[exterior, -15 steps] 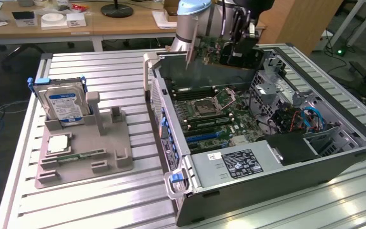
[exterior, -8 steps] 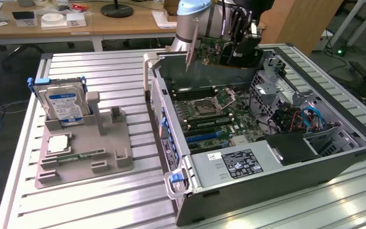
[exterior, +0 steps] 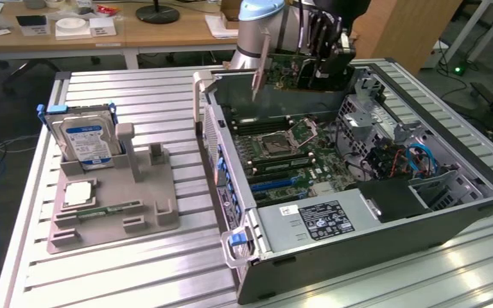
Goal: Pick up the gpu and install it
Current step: 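Insert the gpu into the slot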
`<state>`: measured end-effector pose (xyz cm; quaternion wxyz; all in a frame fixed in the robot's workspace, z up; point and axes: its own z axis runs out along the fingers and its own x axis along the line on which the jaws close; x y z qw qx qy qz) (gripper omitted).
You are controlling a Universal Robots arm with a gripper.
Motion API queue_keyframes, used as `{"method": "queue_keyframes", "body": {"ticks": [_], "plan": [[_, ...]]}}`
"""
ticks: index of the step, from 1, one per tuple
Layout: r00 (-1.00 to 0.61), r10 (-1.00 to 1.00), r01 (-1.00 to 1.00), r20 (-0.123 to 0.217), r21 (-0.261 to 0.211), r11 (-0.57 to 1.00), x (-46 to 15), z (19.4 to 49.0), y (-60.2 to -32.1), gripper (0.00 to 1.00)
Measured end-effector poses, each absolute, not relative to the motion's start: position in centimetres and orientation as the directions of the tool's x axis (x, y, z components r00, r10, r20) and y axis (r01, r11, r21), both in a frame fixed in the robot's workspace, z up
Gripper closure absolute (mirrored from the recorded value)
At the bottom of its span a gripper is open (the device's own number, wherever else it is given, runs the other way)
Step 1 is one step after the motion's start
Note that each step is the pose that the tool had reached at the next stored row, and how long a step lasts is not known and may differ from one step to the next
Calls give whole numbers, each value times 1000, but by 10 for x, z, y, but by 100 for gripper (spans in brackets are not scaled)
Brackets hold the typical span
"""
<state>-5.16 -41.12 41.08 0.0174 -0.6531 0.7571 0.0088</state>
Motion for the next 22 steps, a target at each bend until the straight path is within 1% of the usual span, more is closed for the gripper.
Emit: {"method": "queue_keyframes", "body": {"ticks": [3, 8, 12, 19, 22], "plan": [[-145, -989, -989, -39, -29, 147, -52, 409, -411, 72], [-126, -991, -991, -39, -30, 127, -52, 400, -412, 72], [-124, -991, -992, -48, -29, 125, -51, 395, -417, 72], [-73, -996, -997, -54, -29, 74, -51, 386, -417, 72], [-71, -995, -997, -68, -27, 73, -51, 383, -417, 72]]}}
